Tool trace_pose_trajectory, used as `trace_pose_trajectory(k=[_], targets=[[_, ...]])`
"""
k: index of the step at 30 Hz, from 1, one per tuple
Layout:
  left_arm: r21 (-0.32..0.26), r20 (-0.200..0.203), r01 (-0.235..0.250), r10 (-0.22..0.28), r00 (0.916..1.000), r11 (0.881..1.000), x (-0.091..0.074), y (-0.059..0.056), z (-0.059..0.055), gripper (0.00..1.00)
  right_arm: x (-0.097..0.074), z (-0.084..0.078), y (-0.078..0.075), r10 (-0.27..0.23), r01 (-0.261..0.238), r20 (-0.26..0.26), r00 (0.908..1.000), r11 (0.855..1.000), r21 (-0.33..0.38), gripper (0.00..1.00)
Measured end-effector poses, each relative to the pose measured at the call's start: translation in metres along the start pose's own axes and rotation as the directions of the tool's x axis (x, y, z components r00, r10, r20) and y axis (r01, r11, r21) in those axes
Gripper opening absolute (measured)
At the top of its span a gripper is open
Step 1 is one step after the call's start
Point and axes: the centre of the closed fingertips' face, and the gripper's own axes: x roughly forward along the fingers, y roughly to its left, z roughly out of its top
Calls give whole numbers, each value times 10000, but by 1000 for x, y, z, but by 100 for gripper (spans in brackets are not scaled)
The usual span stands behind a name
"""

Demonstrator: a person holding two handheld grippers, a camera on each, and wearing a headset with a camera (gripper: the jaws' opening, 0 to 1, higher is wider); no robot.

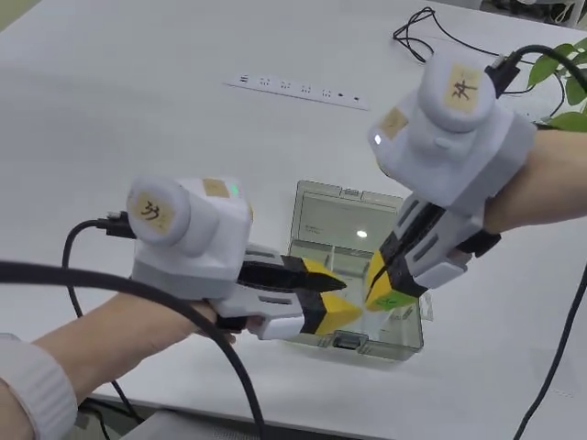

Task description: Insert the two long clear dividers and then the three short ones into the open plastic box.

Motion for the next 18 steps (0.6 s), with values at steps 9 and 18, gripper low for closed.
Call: trace_pose_trajectory(k=[9,18], targets=[[170,-189,-924,927,9955,9956,-9,20,-8,56,-5,-11,-18,-404,406,-51,9992,9986,343,2],[403,-535,-1825,1845,9814,9824,-21,41,-17,80,-7,-17,-42,-1129,1128,-25,9936,9913,678,2]])
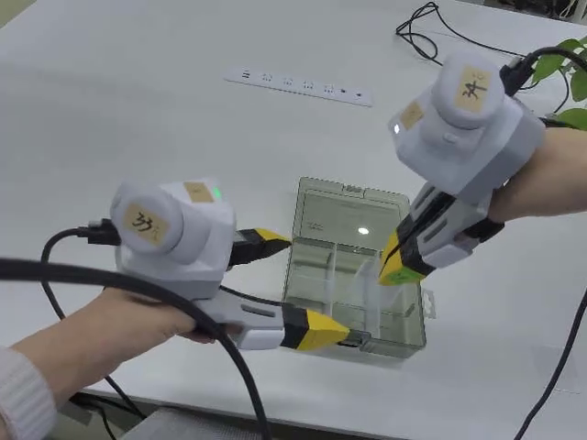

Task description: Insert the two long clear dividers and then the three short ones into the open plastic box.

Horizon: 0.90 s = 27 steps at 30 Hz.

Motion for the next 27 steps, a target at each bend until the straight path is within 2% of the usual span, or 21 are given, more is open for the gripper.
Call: trace_pose_trajectory(k=[10,13,20,27], targets=[[209,-577,-419,431,9974,9989,-6,11,-12,94,-3,0,-22,-909,897,311,9954,9952,386,2],[298,-708,-747,766,9945,9968,-8,17,-15,100,-1,1,-23,-945,911,472,9944,9934,704,2],[229,-842,-704,721,9938,9973,-8,16,-20,100,7,-3,-24,-943,904,540,9941,9934,713,2],[117,-874,-648,656,9940,9978,-8,15,-23,99,18,-6,-32,-898,850,516,9946,9925,881,2]])
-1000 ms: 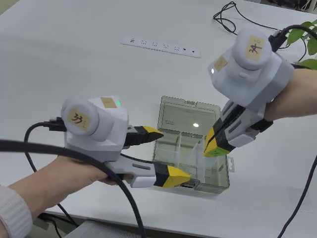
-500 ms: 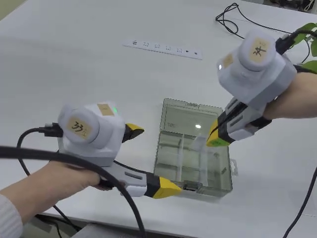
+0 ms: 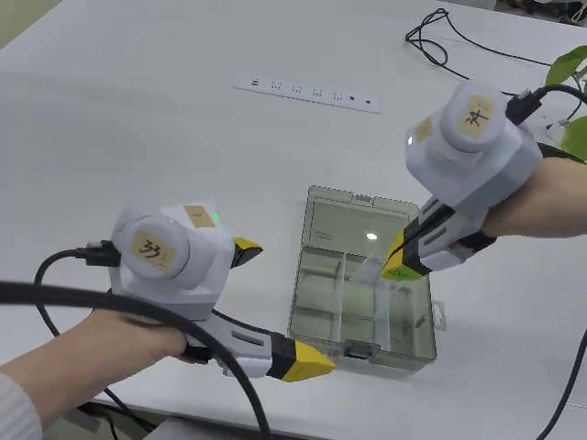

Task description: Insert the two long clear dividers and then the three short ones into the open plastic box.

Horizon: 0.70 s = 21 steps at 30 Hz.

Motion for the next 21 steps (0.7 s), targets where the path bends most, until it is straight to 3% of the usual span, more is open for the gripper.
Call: trace_pose_trajectory(k=[21], targets=[[-217,39,122,-121,9999,9997,2,-2,-3,94,7,-1,6,25,-31,-96,10000,9978,-662,2]])
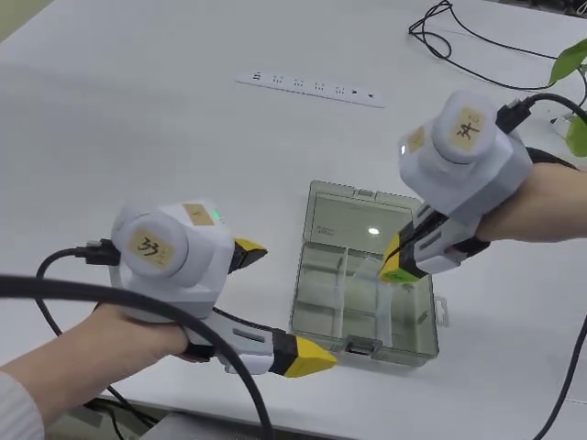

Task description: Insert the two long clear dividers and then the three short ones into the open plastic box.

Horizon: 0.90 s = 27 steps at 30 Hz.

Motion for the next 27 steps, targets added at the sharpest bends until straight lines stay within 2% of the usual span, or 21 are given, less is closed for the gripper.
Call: trace_pose_trajectory(k=[1,9,11,20,27], targets=[[-18,0,-7,7,10000,10000,0,0,0,93,1,1,0,-27,28,33,10000,9996,-268,2],[-62,-7,38,-38,10000,10000,0,-2,-2,92,2,2,1,-60,60,-16,10000,9992,-384,2],[-58,15,26,-25,10000,10000,0,-2,-1,92,3,2,0,-59,55,-65,10000,9979,-646,2],[-161,70,7,-6,10000,9999,-3,-1,-2,91,10,4,2,-187,162,-441,9989,9982,-571,2],[-209,107,8,-5,9999,9998,-5,1,-4,90,23,3,1,-373,306,-807,9960,9961,-824,2]])
